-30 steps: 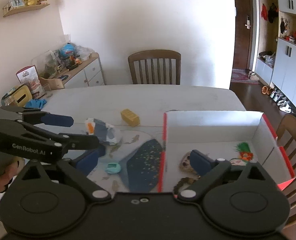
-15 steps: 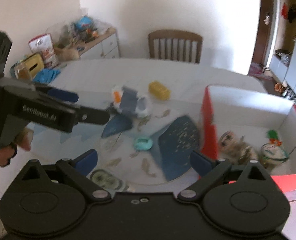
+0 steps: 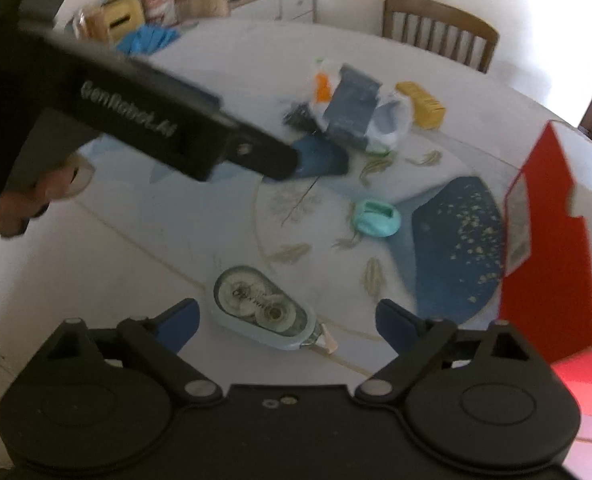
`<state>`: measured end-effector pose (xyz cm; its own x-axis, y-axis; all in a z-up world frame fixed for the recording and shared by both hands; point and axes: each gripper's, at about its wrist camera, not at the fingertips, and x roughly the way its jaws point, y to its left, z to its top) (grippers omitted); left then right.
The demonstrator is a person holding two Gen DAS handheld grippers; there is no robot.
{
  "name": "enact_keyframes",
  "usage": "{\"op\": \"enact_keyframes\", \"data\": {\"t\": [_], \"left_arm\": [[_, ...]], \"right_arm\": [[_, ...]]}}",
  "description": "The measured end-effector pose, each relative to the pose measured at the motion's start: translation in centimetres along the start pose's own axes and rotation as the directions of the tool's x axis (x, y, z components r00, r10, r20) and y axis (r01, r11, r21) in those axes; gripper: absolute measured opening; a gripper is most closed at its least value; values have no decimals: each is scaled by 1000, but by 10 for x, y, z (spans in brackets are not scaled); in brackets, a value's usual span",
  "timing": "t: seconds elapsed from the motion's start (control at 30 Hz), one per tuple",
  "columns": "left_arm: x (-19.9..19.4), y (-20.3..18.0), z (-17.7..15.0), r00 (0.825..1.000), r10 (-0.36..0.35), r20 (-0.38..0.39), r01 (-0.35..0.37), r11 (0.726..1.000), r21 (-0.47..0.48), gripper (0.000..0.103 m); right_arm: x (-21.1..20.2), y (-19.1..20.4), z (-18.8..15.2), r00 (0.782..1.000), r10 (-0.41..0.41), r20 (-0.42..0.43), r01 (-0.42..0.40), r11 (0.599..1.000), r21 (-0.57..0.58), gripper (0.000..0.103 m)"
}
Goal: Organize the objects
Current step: 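Grasp the mint-green sharpener with the left gripper while the right gripper grasps the white correction tape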
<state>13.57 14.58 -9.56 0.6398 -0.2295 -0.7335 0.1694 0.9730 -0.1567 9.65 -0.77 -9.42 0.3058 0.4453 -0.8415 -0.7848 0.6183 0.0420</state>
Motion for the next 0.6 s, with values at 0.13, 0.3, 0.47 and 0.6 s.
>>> {"op": "enact_keyframes", "data": {"t": [0.13, 0.3, 0.47, 0.6], "left_arm": [[18, -7, 4, 1000, -24, -12, 25, 998, 57, 103], [46, -16, 8, 996, -66, -62, 73, 991, 112, 103], [73, -22, 11, 992, -78, -96, 91, 986, 139, 103], [88, -25, 12, 989, -94, -118, 112, 981, 161, 102]], "right_arm": [[12, 3, 2, 1000, 7, -12, -8, 999, -32, 90], [26, 6, 2, 999, 14, -36, -16, 998, -63, 84], [37, 10, 3, 999, 25, -41, -28, 996, -89, 76], [41, 16, 3, 998, 37, -44, -43, 990, -133, 67]]}}
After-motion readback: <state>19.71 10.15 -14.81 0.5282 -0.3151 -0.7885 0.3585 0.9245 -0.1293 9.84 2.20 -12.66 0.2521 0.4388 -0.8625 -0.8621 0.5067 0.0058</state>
